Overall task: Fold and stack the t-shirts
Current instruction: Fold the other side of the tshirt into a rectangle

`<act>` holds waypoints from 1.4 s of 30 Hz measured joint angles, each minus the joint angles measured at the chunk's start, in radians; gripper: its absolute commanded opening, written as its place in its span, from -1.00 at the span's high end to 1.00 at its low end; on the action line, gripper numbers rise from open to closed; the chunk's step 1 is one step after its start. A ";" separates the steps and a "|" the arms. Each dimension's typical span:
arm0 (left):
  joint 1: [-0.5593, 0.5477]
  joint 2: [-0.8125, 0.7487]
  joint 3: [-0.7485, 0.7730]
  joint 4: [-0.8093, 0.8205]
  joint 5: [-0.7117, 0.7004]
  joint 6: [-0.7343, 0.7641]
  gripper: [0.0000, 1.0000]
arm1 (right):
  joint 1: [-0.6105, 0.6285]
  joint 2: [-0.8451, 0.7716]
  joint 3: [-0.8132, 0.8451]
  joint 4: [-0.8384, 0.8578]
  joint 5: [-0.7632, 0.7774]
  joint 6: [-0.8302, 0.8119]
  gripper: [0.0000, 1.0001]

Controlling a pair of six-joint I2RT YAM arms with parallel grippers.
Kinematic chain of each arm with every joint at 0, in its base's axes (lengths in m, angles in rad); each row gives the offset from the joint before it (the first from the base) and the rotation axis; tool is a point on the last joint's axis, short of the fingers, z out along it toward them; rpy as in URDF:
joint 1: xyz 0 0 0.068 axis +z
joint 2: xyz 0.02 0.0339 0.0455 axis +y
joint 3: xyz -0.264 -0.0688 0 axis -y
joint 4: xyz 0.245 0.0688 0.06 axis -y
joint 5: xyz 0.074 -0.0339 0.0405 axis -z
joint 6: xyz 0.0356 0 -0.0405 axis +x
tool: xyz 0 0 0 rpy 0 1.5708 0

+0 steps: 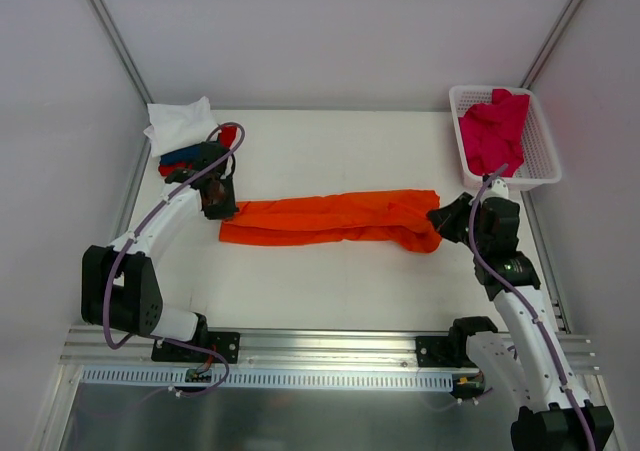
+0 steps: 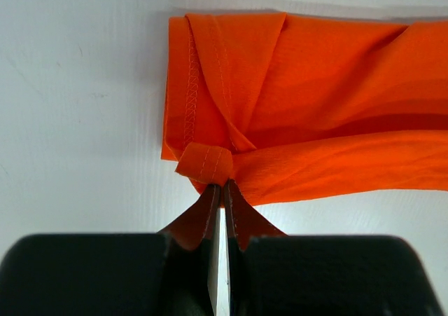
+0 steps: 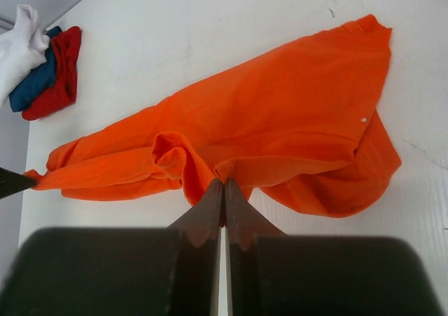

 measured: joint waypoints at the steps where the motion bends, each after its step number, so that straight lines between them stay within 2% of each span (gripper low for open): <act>1: 0.000 0.000 -0.003 0.001 0.000 0.000 1.00 | 0.000 0.000 -0.002 -0.006 0.010 0.005 0.99; 19: 0.001 0.041 -0.031 0.021 -0.028 -0.021 1.00 | 0.001 -0.011 -0.088 -0.055 0.165 0.103 0.99; 31: 0.003 0.066 -0.055 0.042 -0.028 -0.022 1.00 | 0.001 -0.003 -0.123 -0.056 0.196 0.141 0.99; 42: 0.003 0.119 -0.058 0.055 -0.027 -0.021 1.00 | -0.003 0.130 -0.123 -0.004 0.212 0.154 0.99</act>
